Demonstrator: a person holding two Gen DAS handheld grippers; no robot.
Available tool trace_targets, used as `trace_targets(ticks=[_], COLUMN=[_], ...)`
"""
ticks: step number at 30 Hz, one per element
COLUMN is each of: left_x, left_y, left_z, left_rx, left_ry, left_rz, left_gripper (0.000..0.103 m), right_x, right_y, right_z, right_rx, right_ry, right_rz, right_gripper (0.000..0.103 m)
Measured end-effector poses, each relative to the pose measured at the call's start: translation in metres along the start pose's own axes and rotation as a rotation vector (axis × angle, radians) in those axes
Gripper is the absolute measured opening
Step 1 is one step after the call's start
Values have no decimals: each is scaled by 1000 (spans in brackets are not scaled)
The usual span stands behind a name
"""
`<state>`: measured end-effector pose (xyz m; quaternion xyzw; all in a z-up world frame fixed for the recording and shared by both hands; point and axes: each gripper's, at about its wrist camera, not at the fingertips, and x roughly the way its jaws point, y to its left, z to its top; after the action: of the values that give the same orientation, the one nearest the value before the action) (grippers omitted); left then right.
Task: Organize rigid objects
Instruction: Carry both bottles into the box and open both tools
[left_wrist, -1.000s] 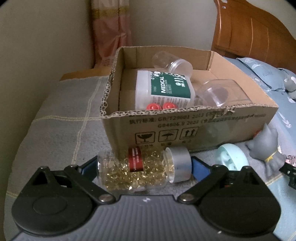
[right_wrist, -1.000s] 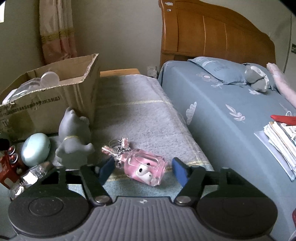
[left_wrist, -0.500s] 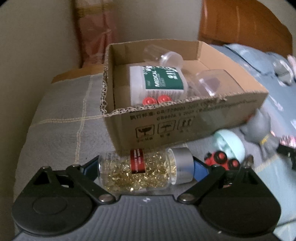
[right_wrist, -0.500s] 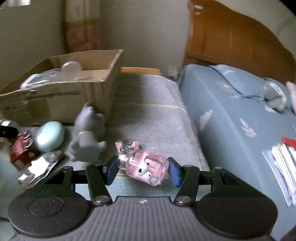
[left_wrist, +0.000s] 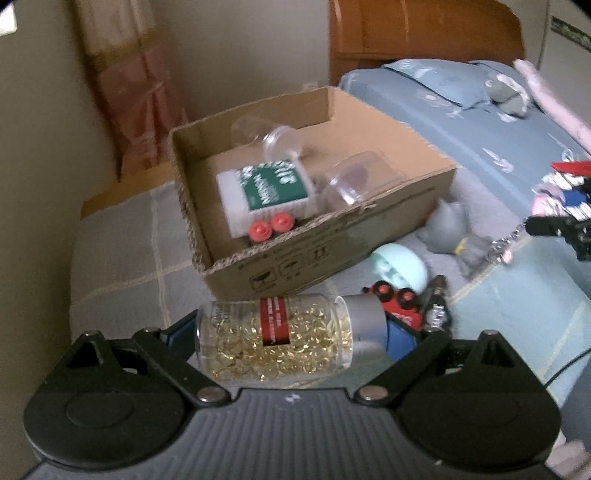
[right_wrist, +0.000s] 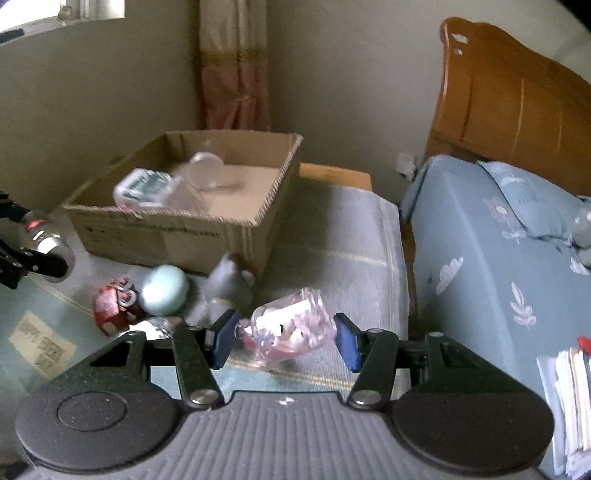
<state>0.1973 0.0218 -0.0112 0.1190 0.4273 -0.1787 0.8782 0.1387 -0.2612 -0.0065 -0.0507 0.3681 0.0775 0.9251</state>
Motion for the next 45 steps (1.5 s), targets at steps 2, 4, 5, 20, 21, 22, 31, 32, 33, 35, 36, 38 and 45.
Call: trace_targets(ticks=[2,4,5,20,21,22,31,32,33,35,36,38,45], left_x=[-6,-12,-15,-29,-26,-24,1,5,7,12,15,19,33], left_y=[-1,-2,-2,17,19,22,42,44,46,49,50,52,55], left_z=[5,10,12,72,76,80,102,105,106,111,113,117,135], left_rx=[14,26,29,39,34,31,-11,-15,-18,-18,-20,-15,-24], left_ry=[-3,-7,-11,-131,-132,-133,-120,-115,-112,-106,-103,-101,-97], left_rz=[-10,-19,-24,15,17,21,39,42,43,42,45,48,44], left_gripper=[96,96,96,96,96,96,96,96,96,96,96,96,96], right_x=[-7,-13,-16,10,16,22,55,54,53,51,49,47,44], right_y=[0,0,1,27,27,28,38,39,39,42,42,44,48], right_z=[7,16,21,124,129,134,152,152,151,148,148,145,133], right_rx=[-14,-29,-35,-154,-150,-151,-152,-149,-148,-148,-148,-154,-175], right_ry=[-6,-16,-20,-83,-77,-69,-37,-48,-59,-64,-63,-62,-34], right_rz=[16,32,41,96,100,105,117,122,128,146,145,139,128], right_gripper=[61,61,61,61,61,61,88,100,103,103,103,103,103])
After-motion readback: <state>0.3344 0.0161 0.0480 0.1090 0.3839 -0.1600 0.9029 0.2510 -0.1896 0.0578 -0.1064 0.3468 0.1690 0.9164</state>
